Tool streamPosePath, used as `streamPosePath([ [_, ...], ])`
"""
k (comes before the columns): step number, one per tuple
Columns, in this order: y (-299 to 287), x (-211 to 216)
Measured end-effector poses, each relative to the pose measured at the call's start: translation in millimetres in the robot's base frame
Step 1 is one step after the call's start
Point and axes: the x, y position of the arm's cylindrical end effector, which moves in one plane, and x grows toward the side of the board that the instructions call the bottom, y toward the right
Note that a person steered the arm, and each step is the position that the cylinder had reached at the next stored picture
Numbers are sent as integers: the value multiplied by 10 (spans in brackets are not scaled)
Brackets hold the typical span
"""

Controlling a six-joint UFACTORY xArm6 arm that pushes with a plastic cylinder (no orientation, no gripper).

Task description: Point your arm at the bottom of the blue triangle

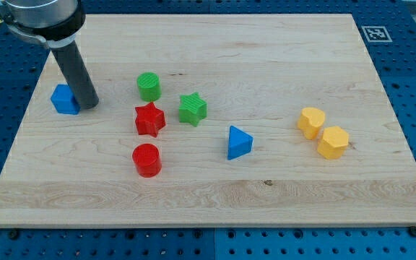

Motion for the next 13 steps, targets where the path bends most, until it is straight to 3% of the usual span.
streamPosePath([
  [3,81,-293],
  [5,497,-873],
  [7,994,-906],
  [13,1108,-804],
])
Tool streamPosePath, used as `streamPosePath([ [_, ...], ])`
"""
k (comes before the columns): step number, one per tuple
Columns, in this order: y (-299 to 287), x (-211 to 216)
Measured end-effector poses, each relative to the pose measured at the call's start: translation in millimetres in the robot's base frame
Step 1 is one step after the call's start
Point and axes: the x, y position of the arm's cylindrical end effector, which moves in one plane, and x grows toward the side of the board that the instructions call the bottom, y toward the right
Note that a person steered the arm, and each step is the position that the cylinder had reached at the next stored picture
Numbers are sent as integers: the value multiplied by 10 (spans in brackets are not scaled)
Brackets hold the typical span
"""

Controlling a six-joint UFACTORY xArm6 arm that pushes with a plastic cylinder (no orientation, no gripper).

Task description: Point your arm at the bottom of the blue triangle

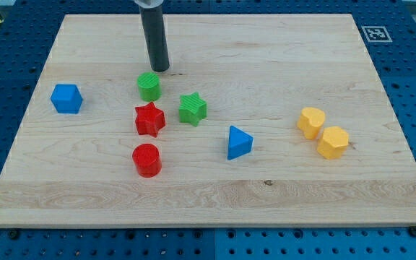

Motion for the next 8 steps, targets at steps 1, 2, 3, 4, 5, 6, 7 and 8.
streamPosePath([
  [1,13,30],
  [2,36,50],
  [3,41,55],
  [4,71,64],
  [5,76,77],
  [6,76,78],
  [7,104,80],
  [8,516,80],
])
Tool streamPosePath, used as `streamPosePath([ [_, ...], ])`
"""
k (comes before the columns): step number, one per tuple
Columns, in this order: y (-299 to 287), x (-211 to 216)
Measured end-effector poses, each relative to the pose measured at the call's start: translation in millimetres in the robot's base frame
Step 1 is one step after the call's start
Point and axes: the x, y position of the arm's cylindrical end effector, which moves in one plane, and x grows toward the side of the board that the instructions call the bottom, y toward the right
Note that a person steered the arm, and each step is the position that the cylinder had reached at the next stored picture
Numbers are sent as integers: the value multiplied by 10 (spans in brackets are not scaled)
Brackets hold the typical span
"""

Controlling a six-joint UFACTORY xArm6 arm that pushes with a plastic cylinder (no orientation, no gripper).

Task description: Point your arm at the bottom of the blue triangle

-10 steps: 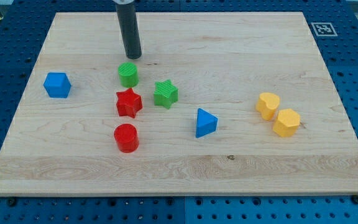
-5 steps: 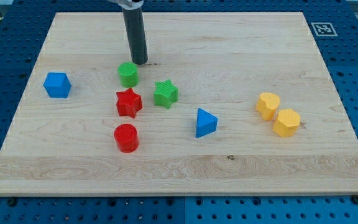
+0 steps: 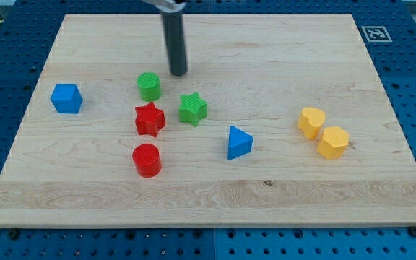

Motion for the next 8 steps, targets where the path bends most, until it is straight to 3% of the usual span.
streamPosePath([
  [4,1517,1311],
  [6,1406,2174],
  [8,796,2298],
])
